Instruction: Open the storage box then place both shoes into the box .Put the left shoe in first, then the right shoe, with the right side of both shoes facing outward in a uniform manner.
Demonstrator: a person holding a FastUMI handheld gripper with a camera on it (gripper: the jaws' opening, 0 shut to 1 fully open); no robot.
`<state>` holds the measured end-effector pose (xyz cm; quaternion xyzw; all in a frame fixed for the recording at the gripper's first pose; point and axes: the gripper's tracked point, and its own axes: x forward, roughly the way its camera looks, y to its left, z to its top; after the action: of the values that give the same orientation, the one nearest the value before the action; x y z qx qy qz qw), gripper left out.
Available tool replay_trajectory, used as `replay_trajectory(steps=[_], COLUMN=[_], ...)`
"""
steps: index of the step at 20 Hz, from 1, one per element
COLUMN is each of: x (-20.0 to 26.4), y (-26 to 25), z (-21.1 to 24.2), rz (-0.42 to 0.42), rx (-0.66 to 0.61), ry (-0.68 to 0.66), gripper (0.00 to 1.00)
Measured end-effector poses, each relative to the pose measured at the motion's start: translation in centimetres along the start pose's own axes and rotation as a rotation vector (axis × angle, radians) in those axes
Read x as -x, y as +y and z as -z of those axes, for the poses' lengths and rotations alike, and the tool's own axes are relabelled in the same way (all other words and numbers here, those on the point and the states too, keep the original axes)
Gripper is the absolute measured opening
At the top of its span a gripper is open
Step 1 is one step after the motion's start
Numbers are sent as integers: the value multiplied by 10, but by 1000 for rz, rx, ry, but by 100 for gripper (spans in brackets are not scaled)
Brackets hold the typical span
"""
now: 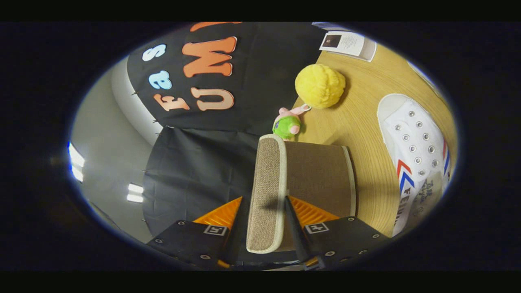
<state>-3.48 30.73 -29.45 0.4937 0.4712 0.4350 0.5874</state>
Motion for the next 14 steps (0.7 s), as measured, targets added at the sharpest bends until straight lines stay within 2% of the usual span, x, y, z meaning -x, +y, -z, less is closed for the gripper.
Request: replay_trajectory(steps=[3,7,11,14], x=[0,-7,-12,-17], y=[-3,-4,22,35], z=[12,18,14,11], rz=[37,65,-21,-30], rx=[55,58,21,50], ry=[31,31,1,-9], gripper=[34,6,1,1])
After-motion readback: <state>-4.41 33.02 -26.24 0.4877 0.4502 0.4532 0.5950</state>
